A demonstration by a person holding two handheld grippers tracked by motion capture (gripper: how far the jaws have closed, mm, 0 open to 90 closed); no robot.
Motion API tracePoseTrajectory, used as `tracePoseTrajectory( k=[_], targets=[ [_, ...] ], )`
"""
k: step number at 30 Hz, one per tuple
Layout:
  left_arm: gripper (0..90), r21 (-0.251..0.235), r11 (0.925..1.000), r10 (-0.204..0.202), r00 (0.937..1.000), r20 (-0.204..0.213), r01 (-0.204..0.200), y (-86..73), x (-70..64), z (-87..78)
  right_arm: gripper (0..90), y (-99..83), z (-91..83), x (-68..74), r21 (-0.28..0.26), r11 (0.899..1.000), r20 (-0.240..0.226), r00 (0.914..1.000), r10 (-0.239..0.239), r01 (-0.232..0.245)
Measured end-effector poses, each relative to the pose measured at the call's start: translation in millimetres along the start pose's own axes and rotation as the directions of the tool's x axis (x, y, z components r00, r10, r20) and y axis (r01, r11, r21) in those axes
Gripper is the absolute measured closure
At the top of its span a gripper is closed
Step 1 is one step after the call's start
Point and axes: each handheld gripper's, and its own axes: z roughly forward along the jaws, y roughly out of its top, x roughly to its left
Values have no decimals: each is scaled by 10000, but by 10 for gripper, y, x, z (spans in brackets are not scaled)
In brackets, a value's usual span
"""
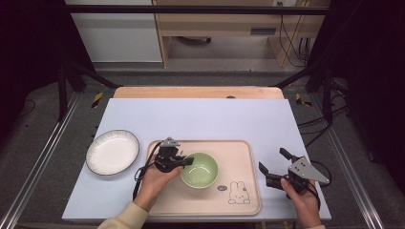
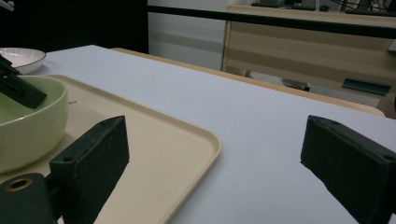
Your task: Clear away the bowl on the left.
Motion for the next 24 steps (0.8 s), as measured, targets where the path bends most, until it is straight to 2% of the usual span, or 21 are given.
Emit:
tracePoseTrajectory(
  k=[7, 11, 19, 24],
  targets=[
    [788, -99, 10000, 2, 10000, -62, -2, -6, 9, -1, 77, 4, 13, 11, 26, 10000, -91, 9999, -46, 46],
    [695, -380, 9993, -26, 9999, -139, 21, 4, 18, -22, 76, -3, 17, 23, 96, 9999, -194, 9998, -65, 67],
    [488, -408, 9978, 495, 9971, -577, -519, 0, -49, -36, 76, 2, 29, 25, 96, 9999, -230, 9996, -137, 139],
    [388, -897, 9943, 527, 9970, -568, -577, 18, -62, -113, 65, 6, 18, 26, 56, 9999, -170, 9997, -146, 147]
  ],
)
